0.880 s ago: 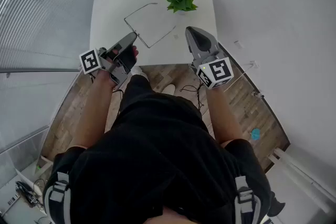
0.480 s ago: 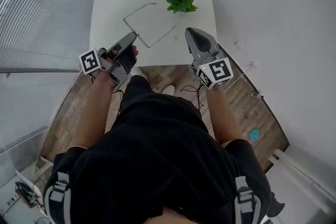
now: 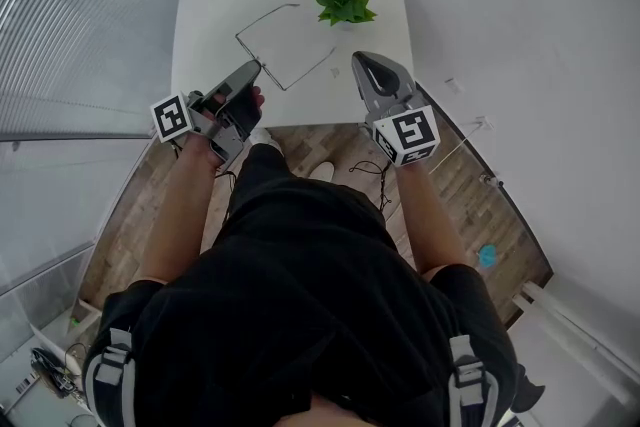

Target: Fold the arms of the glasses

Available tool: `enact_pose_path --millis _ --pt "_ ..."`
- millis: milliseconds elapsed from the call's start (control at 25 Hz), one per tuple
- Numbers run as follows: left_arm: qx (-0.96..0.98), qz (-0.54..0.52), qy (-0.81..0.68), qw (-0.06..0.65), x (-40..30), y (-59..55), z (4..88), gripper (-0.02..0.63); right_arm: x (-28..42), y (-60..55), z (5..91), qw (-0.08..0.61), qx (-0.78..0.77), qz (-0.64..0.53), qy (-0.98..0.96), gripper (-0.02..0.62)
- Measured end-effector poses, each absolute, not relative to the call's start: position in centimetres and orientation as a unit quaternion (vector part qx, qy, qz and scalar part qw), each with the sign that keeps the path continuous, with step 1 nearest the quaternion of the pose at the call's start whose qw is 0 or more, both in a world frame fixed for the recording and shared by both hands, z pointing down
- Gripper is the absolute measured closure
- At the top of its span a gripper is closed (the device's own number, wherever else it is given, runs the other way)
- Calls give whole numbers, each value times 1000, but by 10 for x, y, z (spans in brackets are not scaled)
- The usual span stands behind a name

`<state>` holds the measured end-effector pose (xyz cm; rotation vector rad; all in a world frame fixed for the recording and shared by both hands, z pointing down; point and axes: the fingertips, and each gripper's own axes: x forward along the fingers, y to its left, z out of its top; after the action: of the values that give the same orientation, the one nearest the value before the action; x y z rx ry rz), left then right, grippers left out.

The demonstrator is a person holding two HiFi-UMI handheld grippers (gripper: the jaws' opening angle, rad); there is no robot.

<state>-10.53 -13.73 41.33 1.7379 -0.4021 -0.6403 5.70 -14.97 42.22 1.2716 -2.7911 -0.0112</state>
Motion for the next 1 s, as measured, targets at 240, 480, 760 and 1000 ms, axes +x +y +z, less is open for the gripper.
enact_pose_path --millis 240,480,760,1000 --pt "744 -276 -169 585 -106 -138 413 595 55 -153 430 58 414 -16 -908 583" --pt "742 -278 -167 587 -108 -139 410 595 50 -155 434 81 412 -27 -907 581" --pt "740 -279 -170 588 -105 -137 412 595 43 -155 438 115 409 -60 -903 549" --pt "738 -283 -169 589 -106 -137 412 595 38 -156 445 156 408 -97 -894 525"
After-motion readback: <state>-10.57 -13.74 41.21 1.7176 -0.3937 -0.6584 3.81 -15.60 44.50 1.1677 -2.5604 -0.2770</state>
